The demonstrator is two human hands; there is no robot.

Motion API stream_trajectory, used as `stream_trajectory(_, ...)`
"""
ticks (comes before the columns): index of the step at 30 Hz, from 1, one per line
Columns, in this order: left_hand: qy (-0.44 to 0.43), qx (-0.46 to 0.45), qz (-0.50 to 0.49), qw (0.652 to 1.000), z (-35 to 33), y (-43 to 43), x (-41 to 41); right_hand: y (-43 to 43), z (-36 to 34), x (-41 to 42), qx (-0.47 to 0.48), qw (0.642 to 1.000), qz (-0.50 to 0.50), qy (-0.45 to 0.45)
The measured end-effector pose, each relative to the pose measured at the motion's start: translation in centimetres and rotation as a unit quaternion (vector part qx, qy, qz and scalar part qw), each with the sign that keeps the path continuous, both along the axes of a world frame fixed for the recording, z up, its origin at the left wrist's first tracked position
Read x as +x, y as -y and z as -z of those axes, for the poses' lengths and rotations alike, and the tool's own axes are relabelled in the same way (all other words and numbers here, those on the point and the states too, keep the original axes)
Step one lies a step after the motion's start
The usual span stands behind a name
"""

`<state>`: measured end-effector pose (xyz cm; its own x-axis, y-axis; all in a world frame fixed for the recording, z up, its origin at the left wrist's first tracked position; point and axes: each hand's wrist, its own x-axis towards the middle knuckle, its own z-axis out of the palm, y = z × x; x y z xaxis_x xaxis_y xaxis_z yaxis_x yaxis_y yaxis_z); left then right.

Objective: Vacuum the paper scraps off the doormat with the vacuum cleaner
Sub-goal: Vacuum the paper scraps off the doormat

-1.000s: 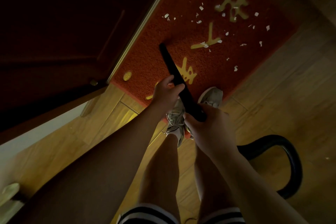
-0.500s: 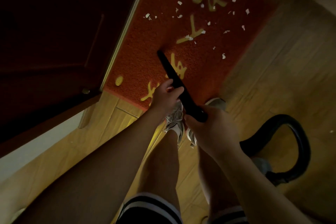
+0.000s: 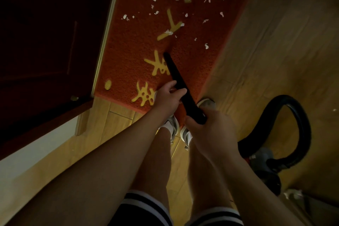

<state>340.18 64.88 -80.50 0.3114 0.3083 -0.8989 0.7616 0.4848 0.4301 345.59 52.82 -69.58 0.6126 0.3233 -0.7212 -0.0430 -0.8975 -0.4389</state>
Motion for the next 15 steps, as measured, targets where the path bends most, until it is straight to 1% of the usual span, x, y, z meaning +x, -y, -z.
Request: stream_trajectory(15, -0.007, 0.016, 0.051, 0.999, 0.0, 5.9, 4.5, 6.2, -0.2, 2.5, 0.023, 0.994, 0.103, -0.037)
